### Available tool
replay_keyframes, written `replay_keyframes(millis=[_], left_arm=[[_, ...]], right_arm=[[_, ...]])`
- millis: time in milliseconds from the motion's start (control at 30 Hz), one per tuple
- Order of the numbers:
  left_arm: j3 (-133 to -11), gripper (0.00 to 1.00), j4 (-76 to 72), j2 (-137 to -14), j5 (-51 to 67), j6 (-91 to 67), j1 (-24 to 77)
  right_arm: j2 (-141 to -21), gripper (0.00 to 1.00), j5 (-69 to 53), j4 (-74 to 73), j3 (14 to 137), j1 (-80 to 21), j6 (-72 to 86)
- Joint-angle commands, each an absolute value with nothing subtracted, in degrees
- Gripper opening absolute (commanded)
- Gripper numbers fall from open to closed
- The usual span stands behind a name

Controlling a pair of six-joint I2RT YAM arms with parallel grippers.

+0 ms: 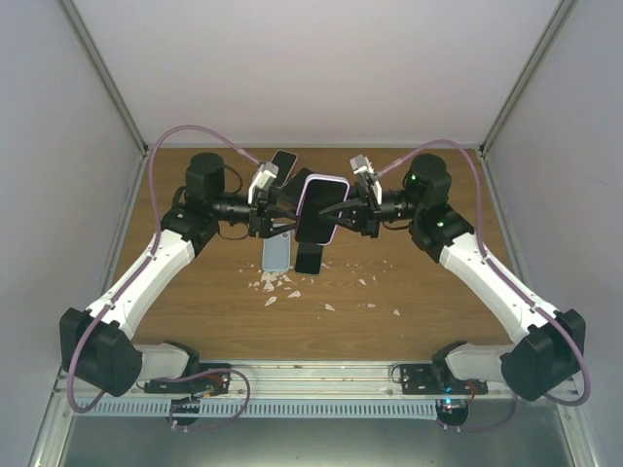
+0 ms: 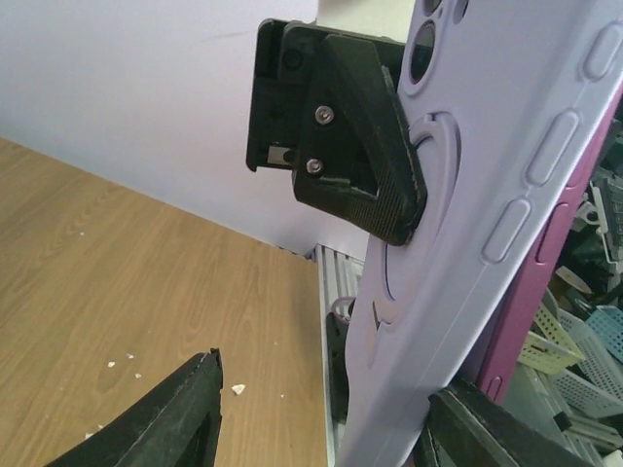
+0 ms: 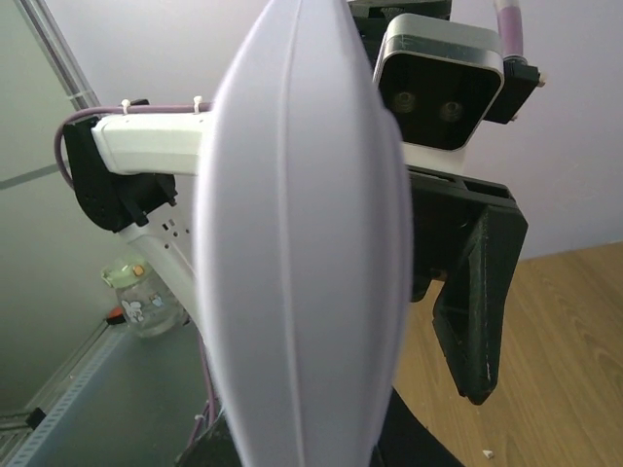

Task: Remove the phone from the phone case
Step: Remove the phone case from the phone.

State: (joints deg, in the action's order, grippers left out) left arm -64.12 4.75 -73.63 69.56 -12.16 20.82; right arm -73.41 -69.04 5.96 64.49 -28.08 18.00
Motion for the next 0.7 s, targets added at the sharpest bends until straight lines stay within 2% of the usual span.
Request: replay_keyframes(millis=[0, 100, 233, 300, 400, 467, 567, 667], left_arm=[[-71.8, 0.53, -6.8, -74.7, 62.8, -16.2, 23.9], [-71.1, 0.51, -6.0, -74.7, 60.7, -16.2, 23.9], [-65.2, 0.39, -8.2, -73.8, 59.4, -19.9, 24.0], [-60.9, 0.30, -13.7, -72.9, 61.3, -25.7, 23.5], [-55.2, 0.08, -22.7, -72.1, 63.0, -36.9, 21.7], [-53.2, 0.00, -25.1, -71.7, 63.0, -40.3, 20.5], [-50.7, 0.00, -26.6, -71.0, 62.3, -43.8, 19.1], [-47.9, 0.00, -28.4, -70.2, 61.0, -47.0, 18.2]], right_arm=[[-76.7, 0.00, -80.1, -1.6, 58.9, -37.1, 18.3], [-76.8, 0.01, -79.7, -0.2, 57.5, -37.3, 19.3], [-78.1, 0.00, -78.7, -2.3, 60.0, -37.2, 17.6], [-79.0, 0.00, -78.5, -4.0, 61.7, -36.7, 16.6], [-80.0, 0.01, -78.1, -4.0, 62.9, -34.9, 17.6], [-80.2, 0.01, -77.0, -3.3, 63.2, -33.6, 18.6], [-80.5, 0.09, -74.2, -3.0, 64.0, -31.2, 20.1], [-80.9, 0.26, -69.8, -5.0, 66.2, -28.6, 19.8]])
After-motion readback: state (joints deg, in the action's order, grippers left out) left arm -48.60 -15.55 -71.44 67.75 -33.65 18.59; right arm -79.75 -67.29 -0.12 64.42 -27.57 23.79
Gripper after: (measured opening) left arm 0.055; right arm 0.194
